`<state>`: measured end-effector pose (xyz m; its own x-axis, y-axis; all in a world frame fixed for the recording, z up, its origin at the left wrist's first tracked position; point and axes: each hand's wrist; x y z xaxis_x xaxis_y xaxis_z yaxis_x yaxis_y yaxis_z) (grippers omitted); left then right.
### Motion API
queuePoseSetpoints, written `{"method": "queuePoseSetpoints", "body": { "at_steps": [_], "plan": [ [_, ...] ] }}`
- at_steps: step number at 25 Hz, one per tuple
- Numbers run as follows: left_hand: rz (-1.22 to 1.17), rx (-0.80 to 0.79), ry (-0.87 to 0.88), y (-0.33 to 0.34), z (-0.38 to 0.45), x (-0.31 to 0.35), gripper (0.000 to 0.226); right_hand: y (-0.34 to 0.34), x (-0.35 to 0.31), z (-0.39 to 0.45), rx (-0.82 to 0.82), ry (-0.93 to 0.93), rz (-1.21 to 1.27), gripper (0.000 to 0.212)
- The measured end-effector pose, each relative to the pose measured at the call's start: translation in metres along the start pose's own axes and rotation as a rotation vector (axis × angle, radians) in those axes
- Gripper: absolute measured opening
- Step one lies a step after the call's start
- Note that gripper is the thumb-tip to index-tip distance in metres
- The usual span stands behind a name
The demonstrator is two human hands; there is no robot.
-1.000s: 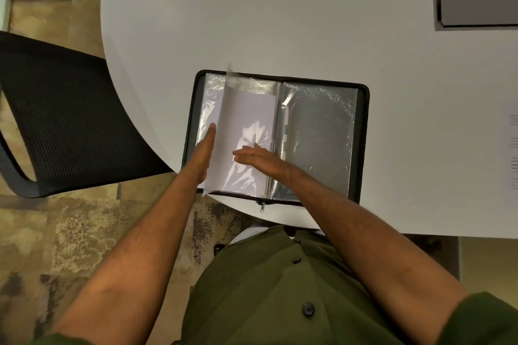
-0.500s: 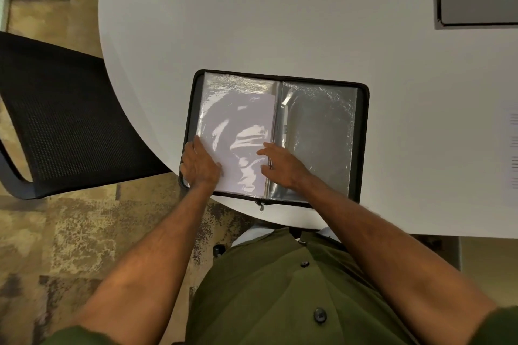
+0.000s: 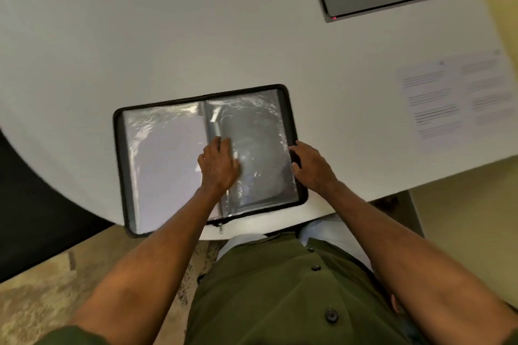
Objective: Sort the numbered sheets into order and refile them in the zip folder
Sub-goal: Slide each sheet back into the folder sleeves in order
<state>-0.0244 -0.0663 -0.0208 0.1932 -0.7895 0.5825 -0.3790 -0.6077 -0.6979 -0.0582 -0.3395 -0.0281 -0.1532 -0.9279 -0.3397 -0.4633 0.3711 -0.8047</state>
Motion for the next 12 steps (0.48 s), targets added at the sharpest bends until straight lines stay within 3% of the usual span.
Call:
{"method": "queuePoseSetpoints", "body": {
  "at_steps": [5,12],
  "plan": [
    [-0.020,-0.137,0.138,0.042,0.024,0.078,0.067,-0.028,0.078,-0.020,0.129,0.192,0.109,0.051],
    [-0.028,-0.191,0.199,0.126,0.056,0.181,0.066,-0.075,0.193,-0.025,0.224,0.300,0.148,0.051]
  ]
}}
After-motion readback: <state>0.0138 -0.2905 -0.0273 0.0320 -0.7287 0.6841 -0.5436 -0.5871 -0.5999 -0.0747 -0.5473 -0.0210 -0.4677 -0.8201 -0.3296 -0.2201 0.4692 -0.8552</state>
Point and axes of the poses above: each hand's wrist, its own z-axis towards the middle knuckle, its own y-axis out of the palm, x = y × z, and after that the axes turned 13 degrees about -z, right-handed
